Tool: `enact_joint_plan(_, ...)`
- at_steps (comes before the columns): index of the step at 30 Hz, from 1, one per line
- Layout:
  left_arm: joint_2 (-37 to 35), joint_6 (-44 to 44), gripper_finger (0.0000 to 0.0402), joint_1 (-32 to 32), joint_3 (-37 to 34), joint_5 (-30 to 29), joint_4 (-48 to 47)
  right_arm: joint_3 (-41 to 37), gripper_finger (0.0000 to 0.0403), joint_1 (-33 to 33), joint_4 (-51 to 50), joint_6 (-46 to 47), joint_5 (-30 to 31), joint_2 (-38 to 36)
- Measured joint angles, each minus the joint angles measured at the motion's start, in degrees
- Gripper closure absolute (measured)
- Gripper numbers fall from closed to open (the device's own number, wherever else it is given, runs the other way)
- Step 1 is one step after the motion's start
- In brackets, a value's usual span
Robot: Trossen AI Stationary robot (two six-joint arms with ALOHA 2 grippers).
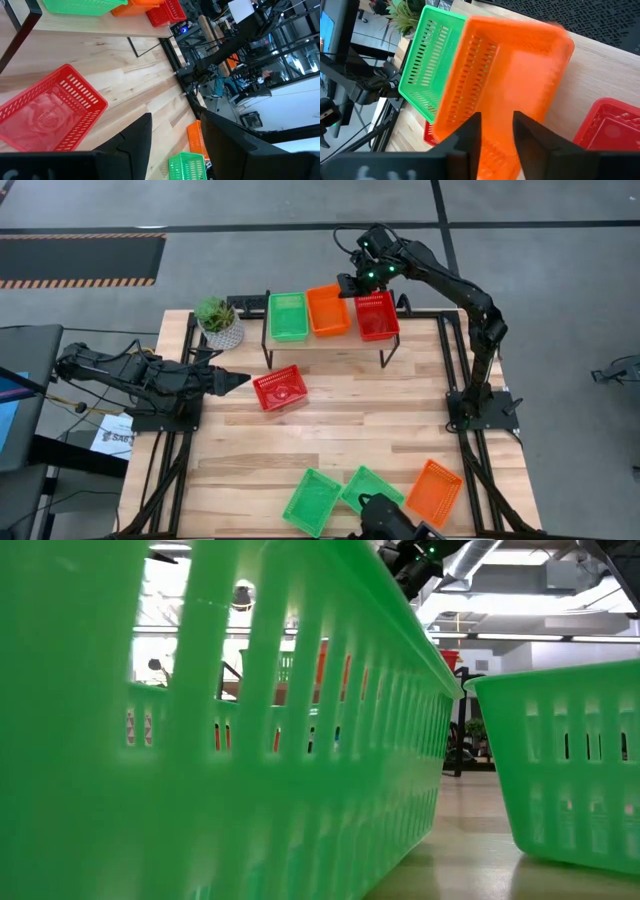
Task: Stack baskets on shelf by color
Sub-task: Move the orange bin to the center of the table
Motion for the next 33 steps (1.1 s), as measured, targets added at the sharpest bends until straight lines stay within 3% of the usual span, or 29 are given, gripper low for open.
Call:
enact_joint_plan(8, 0.00, 0.00, 0.0244, 0.00, 0.00, 0.02, 0.00, 2.21, 0.0215, -0.28, -2.67, -0.03, -0.35, -0.34)
enact_joint_plan(13, 0.00, 0.00, 0.0244, -0.02, 0.00, 0.47, -0.01, 8.58, 0.0212, 1.94, -15.73, -3.69, 0.13, -0.61)
enact_joint_plan(18, 0.00, 0.00, 0.0244, -0.02, 0.00, 1.05, -0.08, 10.98, 0.0219, 11.44, -33.77, -6.51, 7.55, -0.69)
enact_joint_plan(20, 0.01, 0.00, 0.0244, -0.01, 0.00, 1.04, -0.10, 8.73, 0.0220, 17.40, -32.53, -5.44, 10.92, -2.13)
enact_joint_plan(23, 0.00, 0.01, 0.0244, 0.00, -0.02, 0.78, -0.08, 4.61, 0.0220, 27.24, -31.12, 0.12, 11.77, -6.00)
enact_joint_plan(25, 0.02, 0.80, 0.0244, -0.02, -0.02, -0.32, -0.05, 1.73, 0.0219, 33.21, -33.01, 6.47, 15.43, -7.65)
enact_joint_plan(27, 0.00, 1.30, 0.0244, 0.00, -0.02, -1.11, 0.14, -1.86, 0.0218, 39.00, -32.98, 14.96, 19.97, -8.84)
enact_joint_plan(33, 0.02, 0.37, 0.0244, 0.00, -0.02, -2.65, 0.34, -11.80, 0.0220, 54.78, -33.34, 46.02, 20.90, -15.39)
